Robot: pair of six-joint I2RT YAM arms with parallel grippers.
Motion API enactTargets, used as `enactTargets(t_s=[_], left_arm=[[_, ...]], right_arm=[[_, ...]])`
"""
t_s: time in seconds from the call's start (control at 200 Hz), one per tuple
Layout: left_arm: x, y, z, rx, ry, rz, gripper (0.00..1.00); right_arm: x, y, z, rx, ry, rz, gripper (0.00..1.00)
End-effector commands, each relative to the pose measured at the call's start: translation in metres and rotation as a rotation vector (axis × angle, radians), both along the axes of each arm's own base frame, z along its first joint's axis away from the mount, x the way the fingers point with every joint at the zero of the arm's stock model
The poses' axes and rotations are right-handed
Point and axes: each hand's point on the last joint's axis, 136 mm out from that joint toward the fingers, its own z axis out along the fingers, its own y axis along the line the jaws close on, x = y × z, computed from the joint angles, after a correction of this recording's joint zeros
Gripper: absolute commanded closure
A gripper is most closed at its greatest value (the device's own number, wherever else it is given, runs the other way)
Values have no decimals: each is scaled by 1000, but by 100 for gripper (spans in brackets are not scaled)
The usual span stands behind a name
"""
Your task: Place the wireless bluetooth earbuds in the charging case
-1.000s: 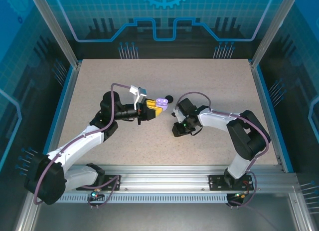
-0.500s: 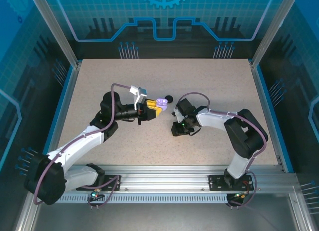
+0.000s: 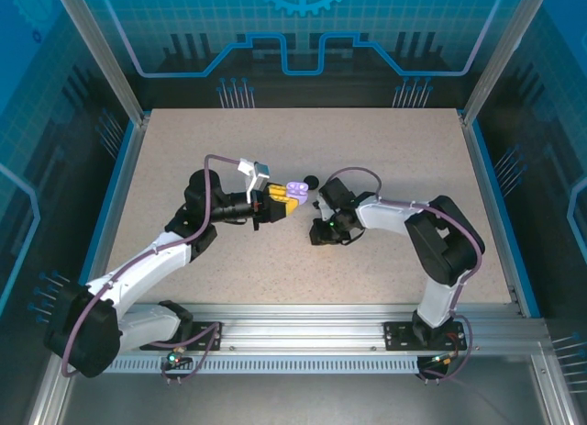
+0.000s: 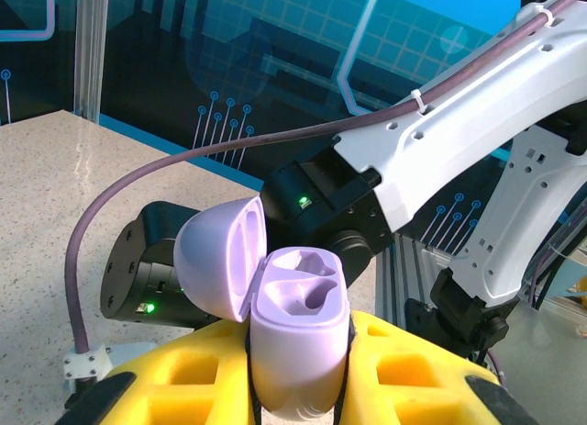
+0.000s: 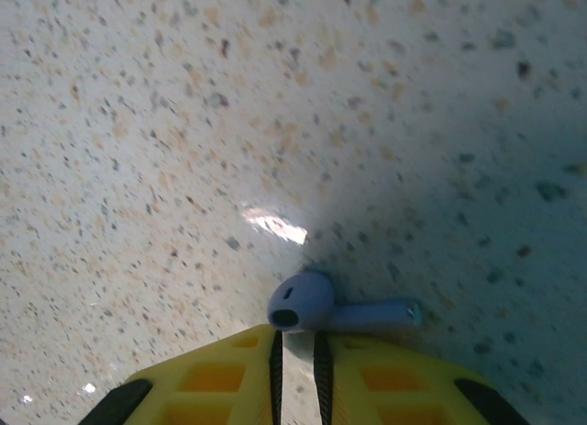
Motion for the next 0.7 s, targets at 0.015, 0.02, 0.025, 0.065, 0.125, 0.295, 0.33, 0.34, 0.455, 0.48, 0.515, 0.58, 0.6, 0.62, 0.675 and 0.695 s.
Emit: enactTargets(t_s=[0.015, 0.02, 0.025, 0.065, 0.125, 0.295, 0.33, 0.34, 0.455, 0.48, 0.515, 0.58, 0.6, 0.62, 0.675, 0.695], left_arm=[[-5, 1, 5, -7, -40, -2, 95], [-5, 1, 5, -7, -40, -1, 95], [-5, 1, 5, -7, -40, -1, 95], [-5, 1, 5, -7, -39, -1, 95], [-5, 1, 5, -6, -38, 1, 95], [-6, 2, 6, -6, -42, 2, 95], [-7, 2, 7, -6, -44, 3, 95], [-7, 3, 6, -5, -43, 4, 95], [-7, 3, 8, -7, -49, 5, 95], [-7, 3, 9, -7, -50, 5, 95], [-7, 3, 9, -7, -52, 6, 95], [-7, 3, 10, -7, -53, 8, 95], [-7, 3, 9, -6, -50, 6, 95], [-7, 3, 10, -7, -53, 5, 95], [-7, 3, 10, -7, -53, 4, 95], [-7, 3, 10, -6, -53, 4, 95]], right_arm=[[29, 34, 9, 91, -106, 5, 80], [30, 34, 9, 92, -107, 5, 80], [30, 35, 9, 93, -108, 4, 80], [32, 36, 10, 94, -110, 7, 81], [36, 39, 14, 100, -118, 13, 81], [41, 41, 32, 126, -160, 33, 80], [42, 41, 39, 135, -177, 40, 80], [42, 41, 41, 137, -183, 41, 80], [45, 32, 56, 126, -226, 50, 78], [46, 29, 57, 117, -231, 46, 78], [47, 24, 58, 107, -235, 41, 78], [49, 18, 58, 107, -227, 42, 77], [49, 16, 58, 107, -225, 41, 77], [50, 15, 58, 107, -224, 39, 77], [52, 12, 58, 106, -228, 43, 77], [53, 11, 58, 104, -229, 43, 77]])
